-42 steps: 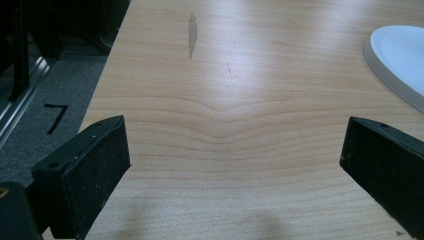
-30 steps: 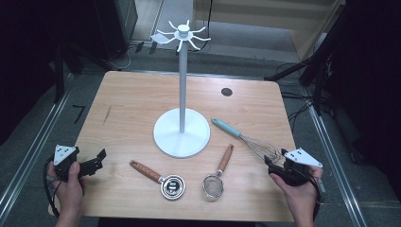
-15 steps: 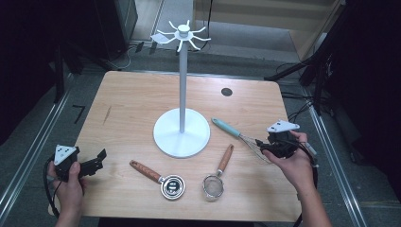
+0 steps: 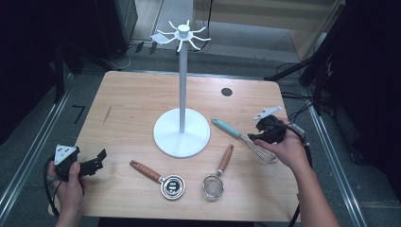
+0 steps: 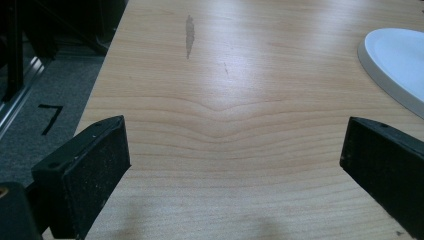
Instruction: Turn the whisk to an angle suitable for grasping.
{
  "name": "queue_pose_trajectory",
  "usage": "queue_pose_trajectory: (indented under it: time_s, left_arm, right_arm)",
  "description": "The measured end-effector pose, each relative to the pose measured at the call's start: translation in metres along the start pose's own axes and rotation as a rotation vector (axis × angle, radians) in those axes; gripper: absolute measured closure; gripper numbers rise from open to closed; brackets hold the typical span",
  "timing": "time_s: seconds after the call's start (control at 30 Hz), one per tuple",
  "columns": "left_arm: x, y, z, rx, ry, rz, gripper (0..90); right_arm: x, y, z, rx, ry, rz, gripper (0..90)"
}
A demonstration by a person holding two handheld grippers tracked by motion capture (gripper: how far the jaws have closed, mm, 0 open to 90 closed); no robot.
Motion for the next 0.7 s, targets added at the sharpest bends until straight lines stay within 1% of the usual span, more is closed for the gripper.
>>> queue_pose_trajectory:
  time_s: [0.03,0.07,0.1,0.13,0.17,0.2,0.23,0.27,0.3,0.33,0.37,0.4,0.43,0.5,0.53,0.57,0.63,0.67,0.7]
  left_arm:
    - [0.000,0.000,0.000,0.000,-0.001,-0.001,0.0]
    - [0.000,0.000,0.000,0.000,0.000,0.000,0.0]
    - [0.000,0.000,0.000,0.000,0.000,0.000,0.0]
    - [0.000,0.000,0.000,0.000,0.000,0.000,0.0]
    - [0.000,0.000,0.000,0.000,-0.001,0.001,0.0]
    - [0.000,0.000,0.000,0.000,-0.001,0.001,0.0]
    - [0.000,0.000,0.000,-0.001,0.000,0.001,0.0]
    - [0.000,0.000,0.000,0.000,-0.001,0.001,0.0]
    - [0.000,0.000,0.000,-0.001,-0.001,0.001,0.0]
    - [0.000,0.000,0.000,0.000,-0.001,0.001,0.0]
    - [0.000,0.000,0.000,-0.001,-0.001,0.001,0.0]
    - [0.000,0.000,0.000,-0.002,-0.001,0.001,0.0]
    - [0.000,0.000,0.000,-0.002,0.000,0.002,0.0]
    - [0.000,0.000,0.000,-0.003,0.000,0.002,0.0]
    - [0.000,0.000,0.000,-0.003,0.000,0.002,0.0]
    - [0.000,0.000,0.000,-0.004,0.001,0.003,0.0]
    - [0.000,0.000,0.000,-0.004,0.000,0.003,0.0]
    - [0.000,0.000,0.000,-0.005,0.000,0.003,0.0]
    - [0.000,0.000,0.000,-0.004,0.001,0.003,0.0]
  right_arm:
    - [0.001,-0.001,-0.001,-0.004,-0.008,-0.009,45.9]
    - [0.007,-0.004,-0.007,-0.027,-0.011,-0.024,47.9]
    - [0.009,-0.005,-0.007,-0.033,-0.029,-0.029,48.7]
    - [0.009,-0.005,-0.007,-0.033,-0.029,-0.029,48.7]
    - [0.015,-0.007,-0.010,-0.053,-0.052,-0.036,48.5]
    - [0.017,-0.008,-0.011,-0.061,-0.054,-0.038,49.2]
    - [0.021,-0.009,-0.012,-0.064,-0.067,-0.040,49.9]
    - [0.021,-0.009,-0.012,-0.064,-0.067,-0.040,49.9]
    - [0.026,-0.009,-0.015,-0.075,-0.079,-0.030,51.5]
    - [0.026,-0.009,-0.015,-0.075,-0.079,-0.030,51.5]
    - [0.030,-0.008,-0.020,-0.083,-0.084,-0.013,53.2]
    - [0.030,-0.008,-0.020,-0.083,-0.084,-0.013,53.2]
    - [0.032,-0.009,-0.021,-0.082,-0.088,-0.016,54.5]
    - [0.038,-0.014,-0.025,-0.095,-0.102,-0.041,57.4]
    - [0.038,-0.014,-0.025,-0.095,-0.102,-0.041,57.4]
    - [0.042,-0.015,-0.029,-0.104,-0.109,-0.045,60.2]
    - [0.043,-0.016,-0.030,-0.107,-0.111,-0.048,61.2]
    - [0.045,-0.017,-0.031,-0.109,-0.120,-0.052,61.6]
    - [0.049,-0.017,-0.033,-0.109,-0.134,-0.057,64.6]
Point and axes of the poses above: each handheld gripper's, and its own axes: x roughly forward along the jaws, z roughly out of its underside, y roughly to its right, the point moved 8 cm from there along x, roughly forward along the jaws, and after that the axes turned 7 degrees about x, right-handed, at the moved point
